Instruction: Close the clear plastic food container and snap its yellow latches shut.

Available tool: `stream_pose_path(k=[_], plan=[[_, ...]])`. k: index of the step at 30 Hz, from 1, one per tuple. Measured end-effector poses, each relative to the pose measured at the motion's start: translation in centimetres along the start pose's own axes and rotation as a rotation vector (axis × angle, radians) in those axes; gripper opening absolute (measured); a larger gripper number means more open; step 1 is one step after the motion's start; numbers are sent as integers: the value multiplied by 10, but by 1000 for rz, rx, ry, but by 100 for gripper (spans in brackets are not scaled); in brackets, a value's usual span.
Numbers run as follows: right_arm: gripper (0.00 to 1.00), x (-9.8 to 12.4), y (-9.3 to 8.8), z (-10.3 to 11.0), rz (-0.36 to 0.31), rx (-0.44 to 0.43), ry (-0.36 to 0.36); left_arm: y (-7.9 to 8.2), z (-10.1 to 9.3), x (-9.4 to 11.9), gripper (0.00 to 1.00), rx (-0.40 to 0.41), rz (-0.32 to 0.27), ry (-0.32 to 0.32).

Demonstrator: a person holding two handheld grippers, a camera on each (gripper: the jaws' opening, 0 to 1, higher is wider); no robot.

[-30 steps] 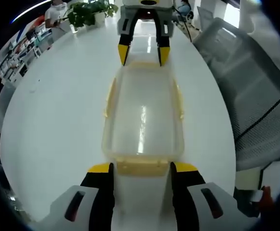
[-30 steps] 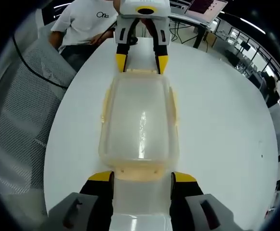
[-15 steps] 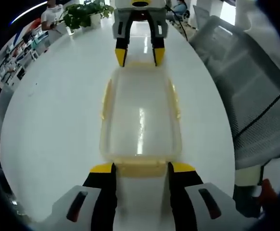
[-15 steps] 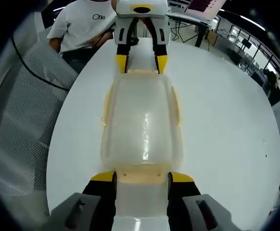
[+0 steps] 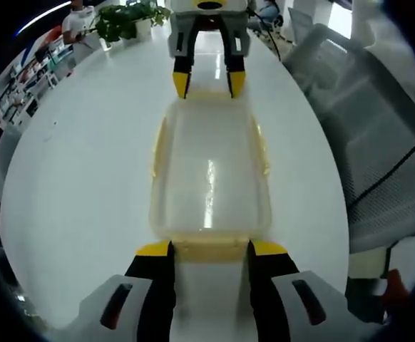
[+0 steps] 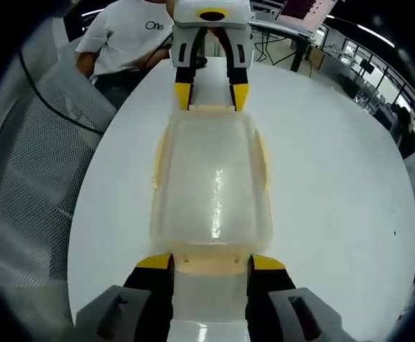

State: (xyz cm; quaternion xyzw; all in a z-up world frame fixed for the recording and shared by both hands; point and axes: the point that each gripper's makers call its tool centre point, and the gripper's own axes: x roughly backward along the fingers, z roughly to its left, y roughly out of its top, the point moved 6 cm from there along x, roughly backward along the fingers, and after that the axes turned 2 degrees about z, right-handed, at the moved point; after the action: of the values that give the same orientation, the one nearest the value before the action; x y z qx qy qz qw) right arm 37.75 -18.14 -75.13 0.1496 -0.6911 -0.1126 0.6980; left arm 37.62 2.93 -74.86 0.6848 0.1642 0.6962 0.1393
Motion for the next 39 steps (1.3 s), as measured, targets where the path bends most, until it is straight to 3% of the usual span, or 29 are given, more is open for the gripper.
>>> stream_pose_path(k=[26, 39], plan=[[37, 2, -2, 7, 21, 14, -2, 7, -6, 2, 36, -27, 24, 2], [37, 26, 1, 10, -9, 12, -8, 22, -6, 21, 36, -30, 41, 0]])
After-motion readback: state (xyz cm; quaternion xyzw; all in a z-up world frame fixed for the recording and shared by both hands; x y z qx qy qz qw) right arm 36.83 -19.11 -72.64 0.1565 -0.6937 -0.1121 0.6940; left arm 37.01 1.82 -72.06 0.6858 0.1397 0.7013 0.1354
